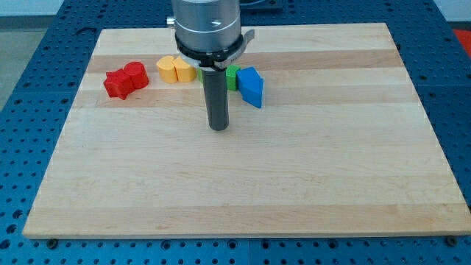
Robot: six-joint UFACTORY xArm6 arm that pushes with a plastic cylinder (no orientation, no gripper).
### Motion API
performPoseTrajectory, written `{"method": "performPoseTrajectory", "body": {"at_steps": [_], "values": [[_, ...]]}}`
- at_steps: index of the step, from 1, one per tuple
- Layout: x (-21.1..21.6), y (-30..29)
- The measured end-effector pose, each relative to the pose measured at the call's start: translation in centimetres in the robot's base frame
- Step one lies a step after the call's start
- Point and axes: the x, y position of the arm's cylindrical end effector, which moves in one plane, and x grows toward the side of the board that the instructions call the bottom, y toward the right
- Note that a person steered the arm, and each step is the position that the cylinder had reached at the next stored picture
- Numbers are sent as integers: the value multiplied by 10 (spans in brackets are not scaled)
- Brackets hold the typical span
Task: Move your arm closer to the red star
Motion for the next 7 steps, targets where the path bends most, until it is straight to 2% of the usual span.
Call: {"method": "performPoseTrajectory", "body": {"at_steps": [1,2,4,5,7], "values": [[7,-39],[16,-121],[0,-230],[-4,-257],[-5,-257]]}}
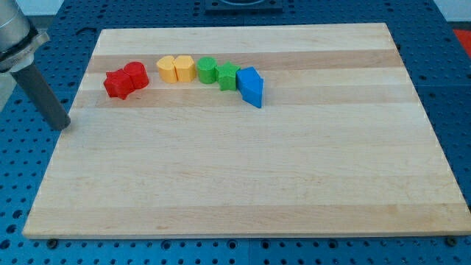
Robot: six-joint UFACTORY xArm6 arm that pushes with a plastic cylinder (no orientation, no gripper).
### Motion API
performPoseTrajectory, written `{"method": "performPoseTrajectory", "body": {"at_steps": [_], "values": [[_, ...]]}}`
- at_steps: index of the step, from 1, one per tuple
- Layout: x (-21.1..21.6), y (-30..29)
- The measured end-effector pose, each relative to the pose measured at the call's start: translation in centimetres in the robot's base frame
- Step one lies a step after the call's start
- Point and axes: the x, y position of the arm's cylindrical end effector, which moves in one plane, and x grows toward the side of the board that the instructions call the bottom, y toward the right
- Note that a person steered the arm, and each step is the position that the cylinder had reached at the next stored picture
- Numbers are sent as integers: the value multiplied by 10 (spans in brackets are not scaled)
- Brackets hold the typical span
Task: Move your arm closer to the red star
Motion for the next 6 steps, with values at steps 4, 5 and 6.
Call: {"method": "performPoseTrajectory", "body": {"at_steps": [4,5,6], "values": [[-11,14],[-18,18],[-25,18]]}}
